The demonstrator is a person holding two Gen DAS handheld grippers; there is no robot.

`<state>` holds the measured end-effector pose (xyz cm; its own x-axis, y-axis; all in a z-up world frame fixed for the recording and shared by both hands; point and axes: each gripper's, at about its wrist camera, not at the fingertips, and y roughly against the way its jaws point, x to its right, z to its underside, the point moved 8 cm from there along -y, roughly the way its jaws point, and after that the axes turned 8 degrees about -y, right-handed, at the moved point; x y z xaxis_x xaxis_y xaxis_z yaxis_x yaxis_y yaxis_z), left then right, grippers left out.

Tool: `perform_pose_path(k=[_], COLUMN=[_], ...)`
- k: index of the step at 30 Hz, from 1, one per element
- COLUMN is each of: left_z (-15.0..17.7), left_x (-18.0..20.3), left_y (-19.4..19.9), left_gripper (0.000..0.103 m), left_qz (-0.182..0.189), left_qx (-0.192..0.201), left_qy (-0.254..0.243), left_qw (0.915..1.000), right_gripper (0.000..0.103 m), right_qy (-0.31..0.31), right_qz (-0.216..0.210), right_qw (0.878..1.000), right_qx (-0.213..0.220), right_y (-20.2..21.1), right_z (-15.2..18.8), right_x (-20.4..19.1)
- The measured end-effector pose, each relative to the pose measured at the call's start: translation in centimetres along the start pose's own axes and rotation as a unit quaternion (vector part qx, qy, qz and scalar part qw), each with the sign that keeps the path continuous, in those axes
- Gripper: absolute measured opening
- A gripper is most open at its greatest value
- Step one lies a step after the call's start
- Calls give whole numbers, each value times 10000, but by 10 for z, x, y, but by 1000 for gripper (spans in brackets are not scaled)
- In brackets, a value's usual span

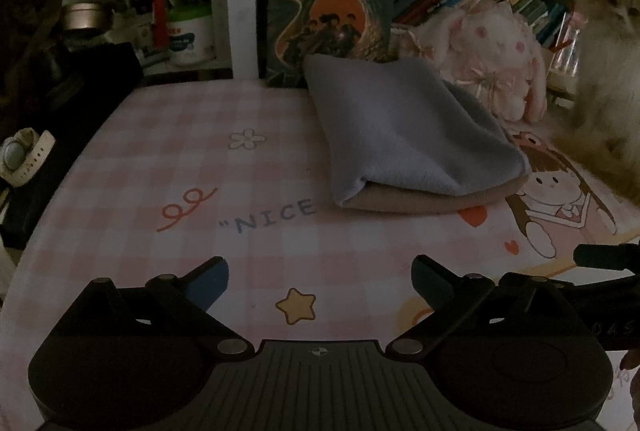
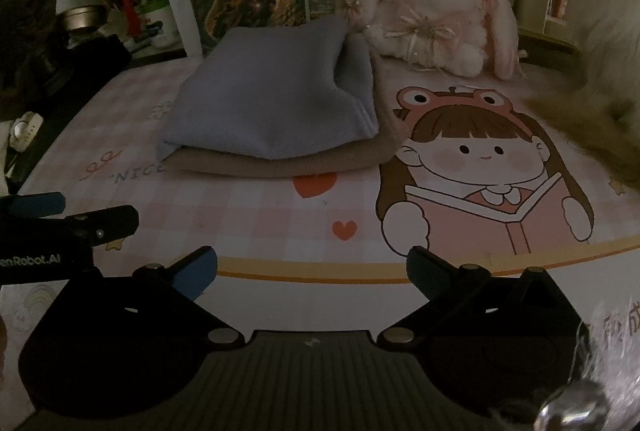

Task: Fold clothes

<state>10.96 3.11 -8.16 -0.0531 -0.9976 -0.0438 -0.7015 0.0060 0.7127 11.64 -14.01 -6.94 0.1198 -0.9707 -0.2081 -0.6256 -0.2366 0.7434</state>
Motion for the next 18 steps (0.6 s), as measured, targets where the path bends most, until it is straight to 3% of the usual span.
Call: perform_pose_path(k=[18], left_z=[3], left_x=[4], left_y=[2], left_gripper=[99], left_qz=[81], left_qx=[-32], left_qy=[-9], left_qw=[10000], right_gripper=[102], right_qy=[-102], right_qz=[-5], right_qw=[9999], right_qx=[25], right_y=[3], right_z=[1], right_x=[3])
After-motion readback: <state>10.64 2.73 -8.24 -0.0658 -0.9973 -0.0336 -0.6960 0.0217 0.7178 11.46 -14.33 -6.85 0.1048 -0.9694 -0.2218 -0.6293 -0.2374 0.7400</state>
